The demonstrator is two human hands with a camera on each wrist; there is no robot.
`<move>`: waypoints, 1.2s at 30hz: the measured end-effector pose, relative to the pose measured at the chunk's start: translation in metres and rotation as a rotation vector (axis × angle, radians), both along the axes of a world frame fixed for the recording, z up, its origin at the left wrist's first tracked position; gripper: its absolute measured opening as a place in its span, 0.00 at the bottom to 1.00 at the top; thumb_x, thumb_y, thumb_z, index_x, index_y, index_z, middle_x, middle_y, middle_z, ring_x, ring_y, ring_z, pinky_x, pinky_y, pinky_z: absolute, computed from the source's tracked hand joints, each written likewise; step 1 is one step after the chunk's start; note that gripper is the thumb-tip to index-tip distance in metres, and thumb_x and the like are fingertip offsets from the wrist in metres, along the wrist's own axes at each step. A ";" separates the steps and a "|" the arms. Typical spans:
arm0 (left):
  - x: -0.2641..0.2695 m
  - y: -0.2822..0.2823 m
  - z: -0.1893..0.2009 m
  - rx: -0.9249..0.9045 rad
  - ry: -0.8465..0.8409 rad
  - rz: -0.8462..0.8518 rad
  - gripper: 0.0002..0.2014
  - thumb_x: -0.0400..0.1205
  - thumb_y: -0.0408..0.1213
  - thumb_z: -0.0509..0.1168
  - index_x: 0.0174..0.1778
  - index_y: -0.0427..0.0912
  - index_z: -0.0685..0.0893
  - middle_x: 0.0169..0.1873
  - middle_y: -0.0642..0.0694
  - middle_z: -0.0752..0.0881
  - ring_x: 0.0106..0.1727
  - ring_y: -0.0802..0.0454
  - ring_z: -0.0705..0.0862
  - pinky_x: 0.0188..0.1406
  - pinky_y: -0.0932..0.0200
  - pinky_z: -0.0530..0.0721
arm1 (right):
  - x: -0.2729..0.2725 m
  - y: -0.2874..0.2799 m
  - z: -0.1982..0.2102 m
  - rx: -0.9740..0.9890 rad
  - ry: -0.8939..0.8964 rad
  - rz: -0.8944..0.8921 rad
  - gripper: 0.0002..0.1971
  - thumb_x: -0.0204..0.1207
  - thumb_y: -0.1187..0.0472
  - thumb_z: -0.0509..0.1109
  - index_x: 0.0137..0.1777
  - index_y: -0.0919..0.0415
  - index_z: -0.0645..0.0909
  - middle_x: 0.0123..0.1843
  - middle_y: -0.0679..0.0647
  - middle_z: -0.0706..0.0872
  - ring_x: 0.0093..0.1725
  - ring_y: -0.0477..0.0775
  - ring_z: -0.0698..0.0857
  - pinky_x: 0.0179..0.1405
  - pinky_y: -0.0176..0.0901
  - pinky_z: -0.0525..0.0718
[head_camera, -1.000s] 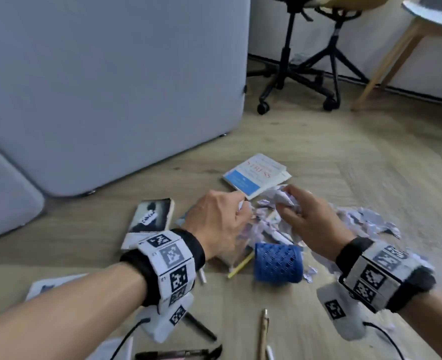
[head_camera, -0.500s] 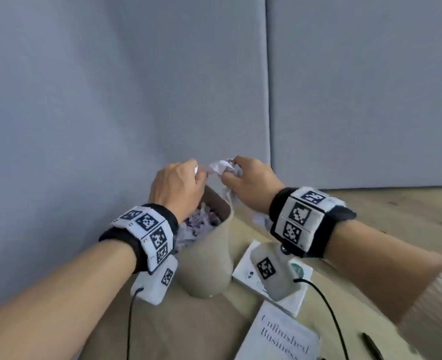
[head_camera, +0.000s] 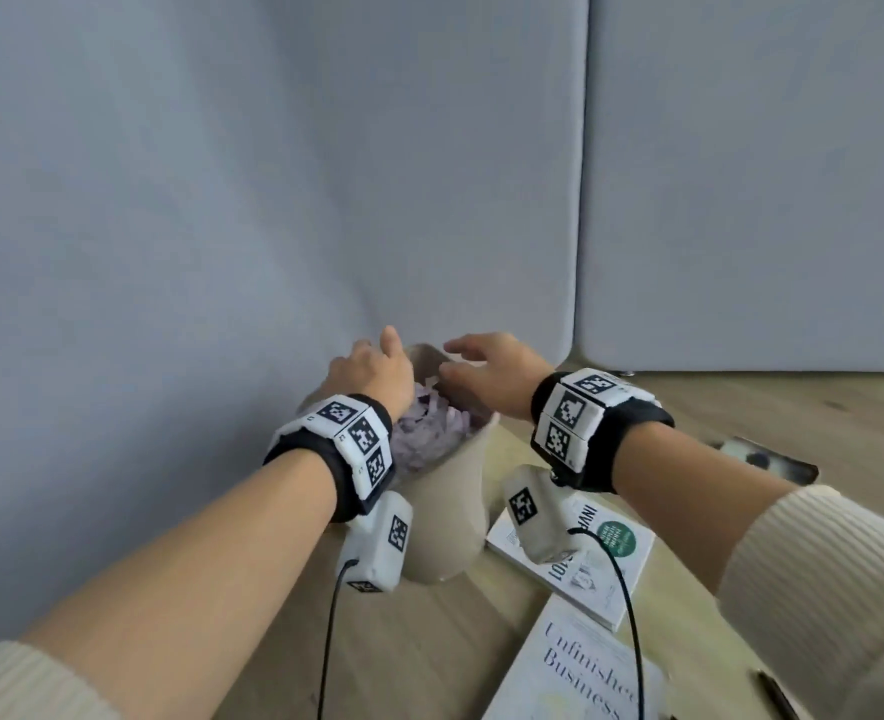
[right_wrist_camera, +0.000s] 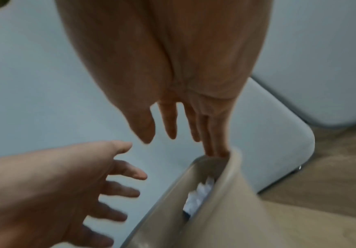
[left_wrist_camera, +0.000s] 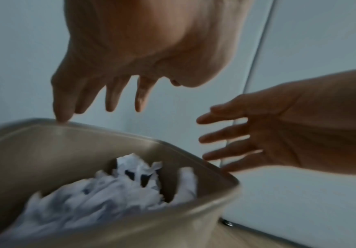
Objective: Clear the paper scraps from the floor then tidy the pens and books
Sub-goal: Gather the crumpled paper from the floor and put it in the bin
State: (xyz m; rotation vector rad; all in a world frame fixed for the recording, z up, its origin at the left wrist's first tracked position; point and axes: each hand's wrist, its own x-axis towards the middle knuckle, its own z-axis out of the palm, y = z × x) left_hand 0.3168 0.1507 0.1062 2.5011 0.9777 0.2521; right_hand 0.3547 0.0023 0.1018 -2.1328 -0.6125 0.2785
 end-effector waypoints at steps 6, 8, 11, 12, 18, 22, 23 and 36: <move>0.018 -0.116 0.019 0.169 -0.356 -0.441 0.15 0.85 0.49 0.55 0.47 0.41 0.79 0.50 0.37 0.83 0.53 0.36 0.80 0.50 0.50 0.74 | -0.011 -0.146 0.006 0.005 -0.164 -0.274 0.07 0.78 0.58 0.68 0.50 0.53 0.87 0.46 0.43 0.89 0.44 0.42 0.84 0.44 0.31 0.77; 0.019 -0.172 0.011 0.180 -0.355 -0.674 0.12 0.84 0.47 0.57 0.40 0.45 0.77 0.45 0.40 0.85 0.48 0.37 0.80 0.44 0.53 0.71 | -0.026 -0.215 -0.001 -0.092 -0.180 -0.389 0.05 0.77 0.59 0.68 0.47 0.53 0.87 0.41 0.43 0.88 0.38 0.41 0.83 0.41 0.32 0.79; 0.016 -0.271 -0.003 0.145 -0.247 -0.967 0.10 0.82 0.46 0.60 0.37 0.47 0.78 0.44 0.41 0.87 0.47 0.39 0.82 0.42 0.55 0.73 | -0.059 -0.325 -0.014 -0.180 -0.154 -0.601 0.05 0.76 0.60 0.69 0.45 0.53 0.87 0.40 0.47 0.89 0.38 0.47 0.84 0.47 0.39 0.82; 0.013 -0.310 -0.008 0.125 -0.191 -1.057 0.09 0.82 0.45 0.61 0.37 0.47 0.79 0.44 0.41 0.88 0.47 0.39 0.83 0.41 0.56 0.73 | -0.074 -0.362 -0.019 -0.208 -0.134 -0.692 0.05 0.75 0.60 0.69 0.44 0.52 0.87 0.38 0.47 0.88 0.36 0.48 0.84 0.43 0.37 0.82; -0.052 -0.511 -0.044 0.272 0.225 -1.613 0.12 0.82 0.43 0.62 0.54 0.39 0.84 0.56 0.37 0.85 0.55 0.37 0.84 0.47 0.51 0.80 | -0.191 -0.543 -0.050 -0.323 -0.014 -1.166 0.06 0.76 0.62 0.69 0.43 0.52 0.86 0.40 0.50 0.89 0.38 0.52 0.85 0.41 0.40 0.81; -0.109 -0.591 -0.046 0.279 0.182 -1.854 0.13 0.82 0.42 0.62 0.58 0.40 0.83 0.57 0.38 0.85 0.58 0.38 0.84 0.48 0.52 0.80 | -0.273 -0.608 -0.088 -0.474 0.193 -1.428 0.05 0.75 0.61 0.68 0.42 0.58 0.86 0.44 0.61 0.91 0.45 0.63 0.87 0.47 0.49 0.85; -0.123 -0.608 -0.052 0.287 0.181 -1.918 0.13 0.83 0.41 0.61 0.58 0.39 0.83 0.58 0.38 0.85 0.58 0.38 0.83 0.49 0.51 0.80 | -0.294 -0.615 -0.101 -0.514 0.260 -1.457 0.07 0.75 0.60 0.68 0.44 0.61 0.86 0.46 0.62 0.91 0.46 0.64 0.87 0.47 0.49 0.84; -0.210 -0.661 -0.221 0.221 0.447 -1.690 0.55 0.71 0.68 0.66 0.82 0.36 0.47 0.80 0.28 0.49 0.80 0.25 0.52 0.70 0.31 0.68 | -0.460 -0.571 -0.233 -0.623 0.709 -1.717 0.44 0.66 0.21 0.50 0.75 0.50 0.66 0.72 0.56 0.71 0.72 0.59 0.71 0.68 0.58 0.73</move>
